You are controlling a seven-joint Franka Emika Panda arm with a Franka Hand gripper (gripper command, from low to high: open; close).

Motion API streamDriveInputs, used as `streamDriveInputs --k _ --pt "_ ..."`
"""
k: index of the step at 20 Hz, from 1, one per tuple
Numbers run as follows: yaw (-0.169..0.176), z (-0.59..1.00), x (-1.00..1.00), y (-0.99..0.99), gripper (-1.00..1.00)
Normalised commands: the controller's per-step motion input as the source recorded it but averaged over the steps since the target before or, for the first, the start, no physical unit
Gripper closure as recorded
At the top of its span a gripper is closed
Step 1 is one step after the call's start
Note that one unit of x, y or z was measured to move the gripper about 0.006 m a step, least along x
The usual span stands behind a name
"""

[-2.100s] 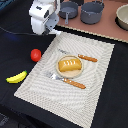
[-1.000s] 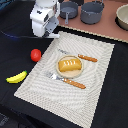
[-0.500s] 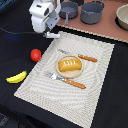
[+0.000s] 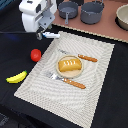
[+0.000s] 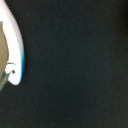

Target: Interact with the objects in diverse but meaningful ways.

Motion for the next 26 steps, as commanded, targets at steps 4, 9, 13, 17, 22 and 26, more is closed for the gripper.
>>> streamDriveInputs --k 4,9,13,17,22,26 --pt "-0.16 0.01 0.01 -0.51 -1.0" --pt "-0.263 0.2 0.01 -0.24 -1.0" --pt "-0.274 0.25 0.23 -0.14 -1.0" --pt "-0.176 0.18 0.43 -0.04 -1.0" --pt "-0.003 -0.02 0.42 -0.19 -1.0" --pt "0.0 0.0 0.52 -0.33 -1.0"
